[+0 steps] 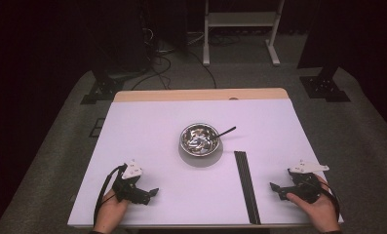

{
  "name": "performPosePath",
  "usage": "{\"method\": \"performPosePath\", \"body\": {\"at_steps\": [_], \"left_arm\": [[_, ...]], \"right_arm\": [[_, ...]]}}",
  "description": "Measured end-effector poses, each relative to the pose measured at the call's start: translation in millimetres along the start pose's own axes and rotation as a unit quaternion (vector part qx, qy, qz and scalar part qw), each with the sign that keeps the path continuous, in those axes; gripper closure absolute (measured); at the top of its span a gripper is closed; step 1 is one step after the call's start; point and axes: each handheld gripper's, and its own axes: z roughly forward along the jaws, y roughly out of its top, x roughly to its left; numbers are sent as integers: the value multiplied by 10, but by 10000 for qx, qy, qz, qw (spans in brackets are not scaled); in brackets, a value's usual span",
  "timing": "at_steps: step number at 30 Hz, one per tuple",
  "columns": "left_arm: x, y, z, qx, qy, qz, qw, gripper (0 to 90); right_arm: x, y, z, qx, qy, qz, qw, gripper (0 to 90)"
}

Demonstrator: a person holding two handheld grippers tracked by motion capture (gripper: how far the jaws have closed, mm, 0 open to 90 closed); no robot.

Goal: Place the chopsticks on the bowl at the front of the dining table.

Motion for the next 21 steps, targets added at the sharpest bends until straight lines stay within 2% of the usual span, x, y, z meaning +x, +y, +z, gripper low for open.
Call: {"method": "performPosePath", "body": {"at_steps": [12,13,14,21], "left_arm": [[-1,0,-1,0,2,4,10000,0],[-1,0,-1,-2,1,1,10000,0],[0,0,-1,0,1,1,10000,0],[0,0,0,-1,-1,-3,10000,0]], "right_arm": [[-1,17,-3,46,-2,30,10000,99],[-2,19,-3,44,-2,54,10000,99],[-11,27,-6,18,27,178,9998,100],[-33,48,-11,-62,118,292,9995,101]]}}
